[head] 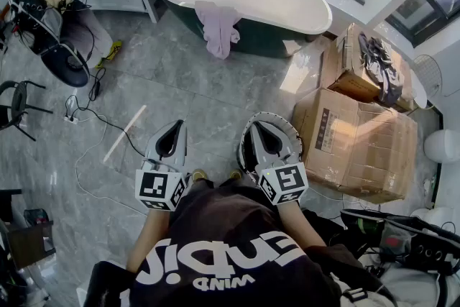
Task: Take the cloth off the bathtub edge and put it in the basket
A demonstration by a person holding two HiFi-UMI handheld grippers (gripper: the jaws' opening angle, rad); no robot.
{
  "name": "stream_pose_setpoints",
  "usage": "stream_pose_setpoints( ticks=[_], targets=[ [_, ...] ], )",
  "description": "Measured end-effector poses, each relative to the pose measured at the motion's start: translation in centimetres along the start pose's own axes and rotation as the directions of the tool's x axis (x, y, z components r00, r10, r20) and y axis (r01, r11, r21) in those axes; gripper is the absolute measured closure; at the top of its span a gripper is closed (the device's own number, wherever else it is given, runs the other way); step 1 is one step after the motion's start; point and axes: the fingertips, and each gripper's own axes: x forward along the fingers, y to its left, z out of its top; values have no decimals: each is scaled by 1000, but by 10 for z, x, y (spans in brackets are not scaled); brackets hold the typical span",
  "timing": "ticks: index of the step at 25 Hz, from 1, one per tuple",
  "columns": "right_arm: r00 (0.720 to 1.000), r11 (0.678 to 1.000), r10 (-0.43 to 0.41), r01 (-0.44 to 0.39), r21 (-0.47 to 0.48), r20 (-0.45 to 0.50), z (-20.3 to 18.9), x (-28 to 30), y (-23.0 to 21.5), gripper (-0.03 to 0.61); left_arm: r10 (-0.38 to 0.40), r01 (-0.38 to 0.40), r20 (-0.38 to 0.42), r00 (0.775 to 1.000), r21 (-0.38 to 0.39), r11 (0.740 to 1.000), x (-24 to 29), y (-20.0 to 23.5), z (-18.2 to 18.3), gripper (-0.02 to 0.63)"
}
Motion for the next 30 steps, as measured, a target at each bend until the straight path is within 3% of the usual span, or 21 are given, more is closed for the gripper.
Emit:
stream_pose_setpoints(
  ticks=[11,22,30],
  targets=[
    [1000,1000,9,-9,21,7,-2,8,10,569,-32,32,-19,999,-13,999,3,11,-8,617],
    [1000,1000,-16,15,13,22,-12,18,46,569,-89,90,-27,996,41,995,-8,36,-22,617],
    [1000,1000,-17,17,0,5,-4,44,32,569,-91,91,-19,996,43,995,21,53,-11,617]
  ],
)
